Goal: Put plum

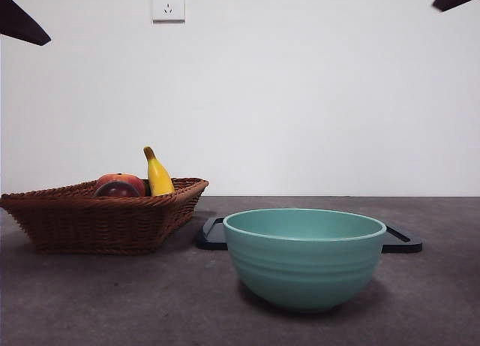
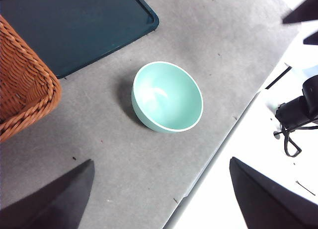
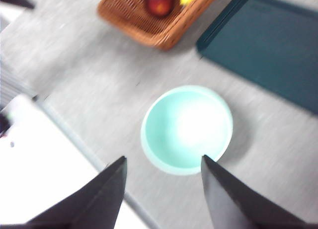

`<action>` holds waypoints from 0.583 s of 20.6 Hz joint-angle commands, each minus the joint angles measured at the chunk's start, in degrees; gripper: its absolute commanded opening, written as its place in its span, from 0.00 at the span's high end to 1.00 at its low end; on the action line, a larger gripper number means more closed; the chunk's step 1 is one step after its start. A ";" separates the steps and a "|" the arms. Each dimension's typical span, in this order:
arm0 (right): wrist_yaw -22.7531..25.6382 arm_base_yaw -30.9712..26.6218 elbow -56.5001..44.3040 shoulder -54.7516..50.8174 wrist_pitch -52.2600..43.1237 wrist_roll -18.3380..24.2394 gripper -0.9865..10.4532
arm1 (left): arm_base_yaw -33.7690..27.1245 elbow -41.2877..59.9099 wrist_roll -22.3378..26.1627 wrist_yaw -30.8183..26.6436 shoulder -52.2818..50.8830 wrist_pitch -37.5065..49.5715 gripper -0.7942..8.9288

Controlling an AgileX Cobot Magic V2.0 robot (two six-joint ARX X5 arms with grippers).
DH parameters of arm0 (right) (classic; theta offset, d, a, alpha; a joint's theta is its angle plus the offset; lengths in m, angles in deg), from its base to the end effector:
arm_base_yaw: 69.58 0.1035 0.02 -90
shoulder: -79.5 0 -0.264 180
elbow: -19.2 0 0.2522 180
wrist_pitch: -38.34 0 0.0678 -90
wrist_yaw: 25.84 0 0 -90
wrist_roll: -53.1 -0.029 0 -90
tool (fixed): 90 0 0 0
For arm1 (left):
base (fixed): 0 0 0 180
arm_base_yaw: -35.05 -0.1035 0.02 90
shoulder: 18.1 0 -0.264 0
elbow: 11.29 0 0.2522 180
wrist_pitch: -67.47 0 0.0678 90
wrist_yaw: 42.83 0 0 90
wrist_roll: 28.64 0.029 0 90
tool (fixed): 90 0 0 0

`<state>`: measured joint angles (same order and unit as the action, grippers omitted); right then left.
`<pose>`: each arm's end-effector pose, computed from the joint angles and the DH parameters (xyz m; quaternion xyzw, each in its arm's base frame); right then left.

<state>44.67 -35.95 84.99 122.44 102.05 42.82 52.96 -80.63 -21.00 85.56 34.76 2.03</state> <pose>0.1038 0.0807 0.3190 0.0323 0.3826 0.3863 0.8387 0.1485 -0.0669 0.3172 -0.0200 0.3783 -0.4556 0.8056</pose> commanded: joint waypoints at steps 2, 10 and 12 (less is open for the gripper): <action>-0.04 0.35 0.94 -1.03 1.09 0.68 0.71 | 0.22 -1.29 0.68 0.42 0.35 0.15 0.47; 0.00 0.35 0.94 -1.11 1.11 0.68 0.71 | 0.22 -1.29 0.68 0.42 0.35 0.15 0.47; 0.00 0.35 0.94 -1.11 1.11 0.68 0.71 | 0.22 -1.29 0.68 0.42 0.35 0.15 0.47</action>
<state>44.69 -35.95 84.99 121.00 103.52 42.82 52.96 -80.63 -21.00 85.56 34.76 2.03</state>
